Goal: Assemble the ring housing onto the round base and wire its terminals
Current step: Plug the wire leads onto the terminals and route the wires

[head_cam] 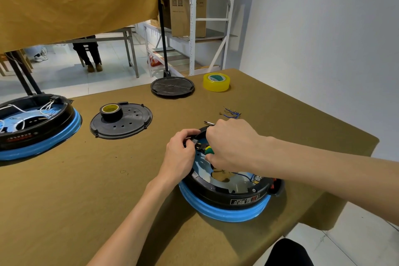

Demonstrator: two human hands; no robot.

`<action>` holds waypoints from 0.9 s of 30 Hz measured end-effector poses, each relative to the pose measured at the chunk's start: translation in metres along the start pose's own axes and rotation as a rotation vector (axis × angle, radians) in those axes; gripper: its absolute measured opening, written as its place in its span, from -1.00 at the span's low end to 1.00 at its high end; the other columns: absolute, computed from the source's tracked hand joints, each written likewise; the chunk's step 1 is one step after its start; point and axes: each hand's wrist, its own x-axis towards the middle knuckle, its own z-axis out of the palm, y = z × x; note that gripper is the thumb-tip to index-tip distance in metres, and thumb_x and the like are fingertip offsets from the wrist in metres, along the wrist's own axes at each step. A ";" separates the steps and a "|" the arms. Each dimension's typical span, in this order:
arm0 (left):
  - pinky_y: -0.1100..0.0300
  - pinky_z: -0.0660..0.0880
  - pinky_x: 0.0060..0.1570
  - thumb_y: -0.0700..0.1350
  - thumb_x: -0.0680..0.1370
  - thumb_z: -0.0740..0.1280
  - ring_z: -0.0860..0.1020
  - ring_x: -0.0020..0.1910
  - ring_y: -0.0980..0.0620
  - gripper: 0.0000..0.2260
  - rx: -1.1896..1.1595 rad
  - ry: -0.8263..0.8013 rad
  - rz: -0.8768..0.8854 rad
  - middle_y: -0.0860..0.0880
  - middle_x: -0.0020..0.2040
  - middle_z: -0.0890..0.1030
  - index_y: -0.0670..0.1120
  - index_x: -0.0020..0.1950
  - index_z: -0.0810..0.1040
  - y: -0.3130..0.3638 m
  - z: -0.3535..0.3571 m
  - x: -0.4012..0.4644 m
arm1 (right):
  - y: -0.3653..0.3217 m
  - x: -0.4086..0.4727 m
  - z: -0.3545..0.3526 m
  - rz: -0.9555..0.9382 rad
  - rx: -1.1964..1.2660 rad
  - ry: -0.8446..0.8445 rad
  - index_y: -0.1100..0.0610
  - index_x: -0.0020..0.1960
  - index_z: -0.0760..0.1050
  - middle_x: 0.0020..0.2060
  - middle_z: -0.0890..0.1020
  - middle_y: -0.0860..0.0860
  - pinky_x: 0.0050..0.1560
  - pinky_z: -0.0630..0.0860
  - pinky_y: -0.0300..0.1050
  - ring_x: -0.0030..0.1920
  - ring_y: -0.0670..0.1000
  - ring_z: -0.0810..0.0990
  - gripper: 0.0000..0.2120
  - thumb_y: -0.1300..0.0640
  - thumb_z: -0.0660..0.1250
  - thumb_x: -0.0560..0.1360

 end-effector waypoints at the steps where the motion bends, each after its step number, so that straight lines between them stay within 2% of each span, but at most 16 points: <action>1: 0.15 0.49 0.32 -0.29 0.69 0.14 0.53 0.28 0.08 -0.68 -0.001 0.002 -0.001 0.00 0.26 0.60 0.01 0.30 0.56 0.000 0.000 0.000 | -0.001 0.000 -0.001 -0.001 0.002 -0.008 0.08 -0.05 0.28 -0.32 0.32 -0.01 -0.31 0.39 -0.08 -0.40 -0.01 0.34 -0.69 -0.10 0.34 0.58; 4: 0.14 0.49 0.33 -0.28 0.69 0.14 0.52 0.27 0.09 -0.69 -0.001 0.004 -0.002 0.01 0.26 0.60 0.04 0.28 0.55 0.000 0.001 -0.001 | -0.003 0.003 -0.005 0.003 0.002 -0.023 0.06 0.04 0.38 -0.31 0.30 -0.02 -0.25 0.41 -0.06 -0.30 0.05 0.42 -0.75 -0.10 0.33 0.59; 7: 0.05 0.50 0.34 -0.27 0.69 0.14 0.54 0.26 0.06 -0.69 0.008 0.004 -0.012 0.00 0.24 0.61 -0.02 0.30 0.57 -0.001 0.001 0.000 | -0.004 0.008 -0.010 -0.004 0.008 -0.037 0.11 0.19 0.49 -0.32 0.30 -0.02 -0.23 0.43 -0.05 -0.21 0.10 0.48 -0.72 -0.04 0.36 0.59; 11: -0.04 0.53 0.31 -0.27 0.68 0.14 0.56 0.23 0.03 -0.69 0.014 0.009 -0.027 -0.01 0.20 0.63 -0.05 0.30 0.59 -0.002 0.001 0.002 | -0.003 0.015 -0.015 -0.022 0.044 -0.075 0.10 0.14 0.46 -0.31 0.33 -0.02 -0.42 0.32 -0.13 -0.34 0.02 0.41 -0.76 0.01 0.39 0.57; 15: 0.04 0.52 0.30 -0.27 0.68 0.15 0.56 0.23 0.07 -0.69 0.022 0.012 -0.024 0.02 0.19 0.63 -0.03 0.27 0.60 -0.002 0.002 0.003 | 0.001 0.013 -0.014 -0.057 0.031 -0.066 0.05 0.01 0.29 -0.30 0.30 -0.02 -0.44 0.27 -0.12 -0.29 0.07 0.43 -0.73 -0.02 0.37 0.59; 18: 0.16 0.50 0.28 -0.28 0.68 0.15 0.55 0.24 0.10 -0.69 0.020 0.011 -0.020 0.03 0.20 0.62 0.02 0.25 0.58 -0.002 0.001 0.002 | 0.003 0.010 -0.009 -0.077 0.016 -0.035 0.07 0.08 0.41 -0.30 0.26 -0.02 -0.40 0.26 -0.10 -0.20 0.12 0.44 -0.78 -0.04 0.35 0.59; 22: 0.32 0.46 0.19 -0.28 0.68 0.15 0.54 0.25 0.12 -0.67 0.021 0.001 -0.012 0.03 0.23 0.61 0.08 0.24 0.56 -0.001 0.001 0.001 | 0.006 0.007 -0.004 -0.096 -0.001 -0.035 0.15 0.24 0.48 -0.26 0.27 0.00 -0.27 0.33 -0.05 -0.18 0.12 0.42 -0.66 -0.06 0.33 0.61; 25: 0.19 0.49 0.29 -0.29 0.68 0.15 0.54 0.27 0.09 -0.67 0.026 0.000 -0.012 0.01 0.25 0.61 0.04 0.28 0.57 0.001 0.000 0.001 | 0.006 0.004 -0.001 -0.091 0.001 -0.036 0.10 0.07 0.44 -0.31 0.26 -0.01 -0.40 0.27 -0.10 -0.36 0.04 0.35 -0.75 -0.09 0.33 0.61; 27: 0.11 0.49 0.34 -0.29 0.68 0.14 0.53 0.29 0.07 -0.67 0.020 0.000 -0.018 0.00 0.26 0.60 0.00 0.31 0.57 0.002 0.000 0.000 | 0.007 0.001 0.001 -0.074 -0.003 -0.023 0.07 -0.10 0.29 -0.34 0.26 -0.02 -0.47 0.20 -0.13 -0.42 -0.02 0.28 -0.66 -0.10 0.39 0.57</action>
